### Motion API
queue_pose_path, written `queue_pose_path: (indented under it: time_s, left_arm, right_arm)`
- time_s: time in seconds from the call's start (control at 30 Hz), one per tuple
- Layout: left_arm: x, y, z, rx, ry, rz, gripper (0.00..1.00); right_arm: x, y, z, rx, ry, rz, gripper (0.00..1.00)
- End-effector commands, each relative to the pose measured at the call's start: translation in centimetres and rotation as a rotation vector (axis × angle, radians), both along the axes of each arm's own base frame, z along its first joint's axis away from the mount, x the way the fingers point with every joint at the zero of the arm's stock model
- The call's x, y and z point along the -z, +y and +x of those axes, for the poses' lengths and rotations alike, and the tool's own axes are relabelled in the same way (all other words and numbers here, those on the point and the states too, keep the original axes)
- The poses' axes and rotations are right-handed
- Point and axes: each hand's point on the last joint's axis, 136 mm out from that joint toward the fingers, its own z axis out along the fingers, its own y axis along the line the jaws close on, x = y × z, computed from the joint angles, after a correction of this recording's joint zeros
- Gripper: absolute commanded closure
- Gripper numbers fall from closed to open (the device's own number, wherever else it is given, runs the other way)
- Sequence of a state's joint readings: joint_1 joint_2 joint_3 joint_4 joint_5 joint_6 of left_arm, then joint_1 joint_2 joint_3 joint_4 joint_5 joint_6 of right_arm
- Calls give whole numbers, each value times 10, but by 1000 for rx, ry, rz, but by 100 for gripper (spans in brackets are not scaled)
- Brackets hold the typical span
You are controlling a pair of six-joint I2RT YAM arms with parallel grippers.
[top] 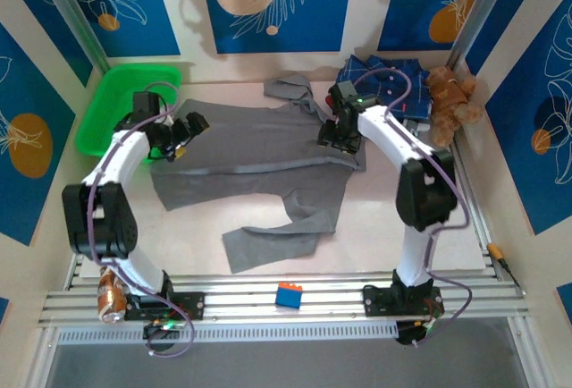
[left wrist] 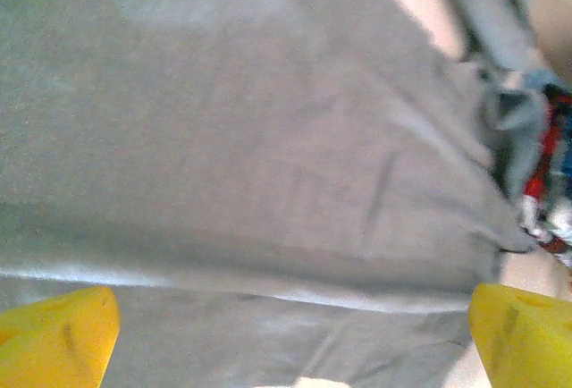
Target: Fold and stack the long sleeve shirts
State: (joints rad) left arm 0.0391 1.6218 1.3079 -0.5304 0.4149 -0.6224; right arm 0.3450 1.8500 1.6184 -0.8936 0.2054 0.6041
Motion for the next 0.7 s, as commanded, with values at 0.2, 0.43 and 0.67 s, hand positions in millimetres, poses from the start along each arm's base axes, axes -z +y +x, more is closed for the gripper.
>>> queue_pose_path:
  time_s: [0.2,0.43,0.67]
  left_arm:
    - [-28,18,-76,18,49,15,0]
    - [-7,37,-107,3,96,57,0]
    - [1,41,-117,-1,108,91,0]
  right_arm:
    - [19,-28,-129,96,228,81,41]
    - [72,-9,-162,171,347,184,52]
    - [99,4,-159,196,402,148,58]
